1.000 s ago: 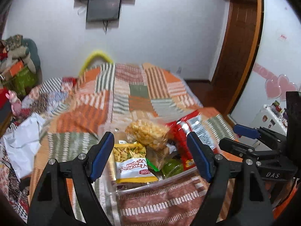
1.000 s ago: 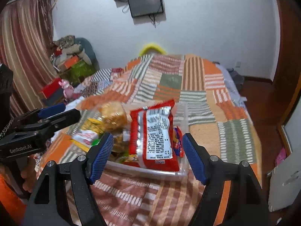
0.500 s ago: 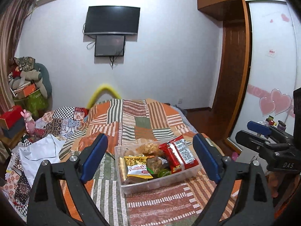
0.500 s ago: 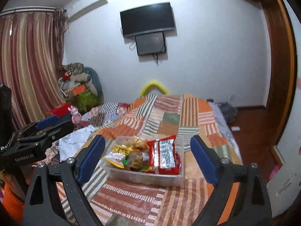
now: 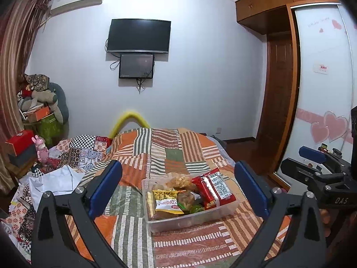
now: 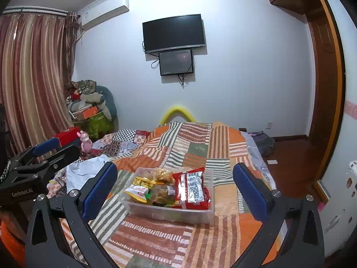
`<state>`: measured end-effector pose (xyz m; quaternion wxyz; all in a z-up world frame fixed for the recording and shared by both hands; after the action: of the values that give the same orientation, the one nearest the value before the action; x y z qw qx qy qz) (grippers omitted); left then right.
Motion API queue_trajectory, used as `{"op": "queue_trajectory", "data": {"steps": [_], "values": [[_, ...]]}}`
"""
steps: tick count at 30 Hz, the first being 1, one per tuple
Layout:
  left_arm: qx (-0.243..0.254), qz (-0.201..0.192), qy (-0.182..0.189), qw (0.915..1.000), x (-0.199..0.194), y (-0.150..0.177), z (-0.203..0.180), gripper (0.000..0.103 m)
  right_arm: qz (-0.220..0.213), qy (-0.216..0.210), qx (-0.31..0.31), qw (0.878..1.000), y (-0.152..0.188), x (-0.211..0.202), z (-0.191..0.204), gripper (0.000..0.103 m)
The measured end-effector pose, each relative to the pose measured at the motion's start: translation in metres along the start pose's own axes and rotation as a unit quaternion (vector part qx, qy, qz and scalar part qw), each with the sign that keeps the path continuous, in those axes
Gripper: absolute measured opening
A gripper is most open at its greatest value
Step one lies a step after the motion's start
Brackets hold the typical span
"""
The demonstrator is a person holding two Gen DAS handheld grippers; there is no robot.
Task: Organize snacks
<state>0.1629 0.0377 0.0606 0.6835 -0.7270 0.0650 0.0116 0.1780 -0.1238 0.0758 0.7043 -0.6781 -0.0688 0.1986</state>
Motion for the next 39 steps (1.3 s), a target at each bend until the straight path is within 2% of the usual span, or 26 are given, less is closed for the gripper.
{"op": "queue_trajectory", "data": {"steps": [39], "values": [[-0.001,0.009,0.004,0.9999,0.0036,0.0049,0.0026,0.102,0.000,-0.004,0.002,1.000,-0.0026,-0.0043,0.0048,0.103]]}}
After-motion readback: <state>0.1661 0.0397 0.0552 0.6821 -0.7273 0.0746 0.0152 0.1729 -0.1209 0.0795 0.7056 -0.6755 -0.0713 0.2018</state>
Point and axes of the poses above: each gripper's, at about its wrist camera, not at the fingertips, and x roughly the way its jaws point, z to its left, y to its underside, the point moved 2 cm from there along x, roughly the way its jaws point, and after that the axes turned 11 degrees about -z, right-handed, at the moved point
